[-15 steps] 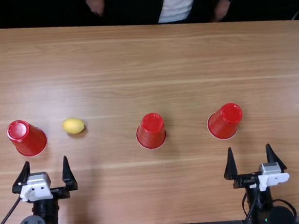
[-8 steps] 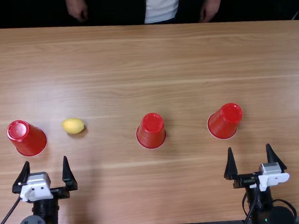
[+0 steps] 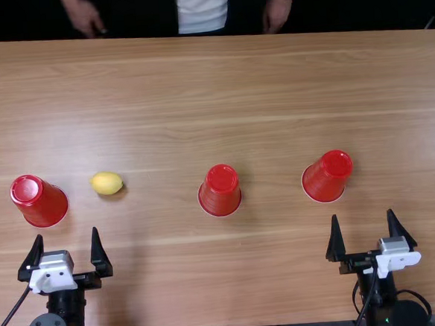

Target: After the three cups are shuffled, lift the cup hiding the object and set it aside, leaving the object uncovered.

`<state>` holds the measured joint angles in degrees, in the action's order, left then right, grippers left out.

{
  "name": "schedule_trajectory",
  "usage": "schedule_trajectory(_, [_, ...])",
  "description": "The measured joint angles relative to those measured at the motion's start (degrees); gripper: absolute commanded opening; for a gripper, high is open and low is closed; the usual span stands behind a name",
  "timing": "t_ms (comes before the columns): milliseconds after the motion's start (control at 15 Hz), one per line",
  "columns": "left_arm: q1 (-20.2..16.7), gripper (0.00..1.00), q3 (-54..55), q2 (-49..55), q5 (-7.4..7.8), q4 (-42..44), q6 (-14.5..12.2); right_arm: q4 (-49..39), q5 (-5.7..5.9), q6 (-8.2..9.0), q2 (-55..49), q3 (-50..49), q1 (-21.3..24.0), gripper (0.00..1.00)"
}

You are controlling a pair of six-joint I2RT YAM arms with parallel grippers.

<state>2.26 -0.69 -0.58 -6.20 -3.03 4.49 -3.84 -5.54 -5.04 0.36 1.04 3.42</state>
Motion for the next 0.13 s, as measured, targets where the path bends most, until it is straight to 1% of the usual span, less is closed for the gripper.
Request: schedule_trajectory(133, [0.0,1.0,0.0,0.0,0.04,0.0,0.0,0.0,0.0,0.02,0.0,0.0,0.0,1.0])
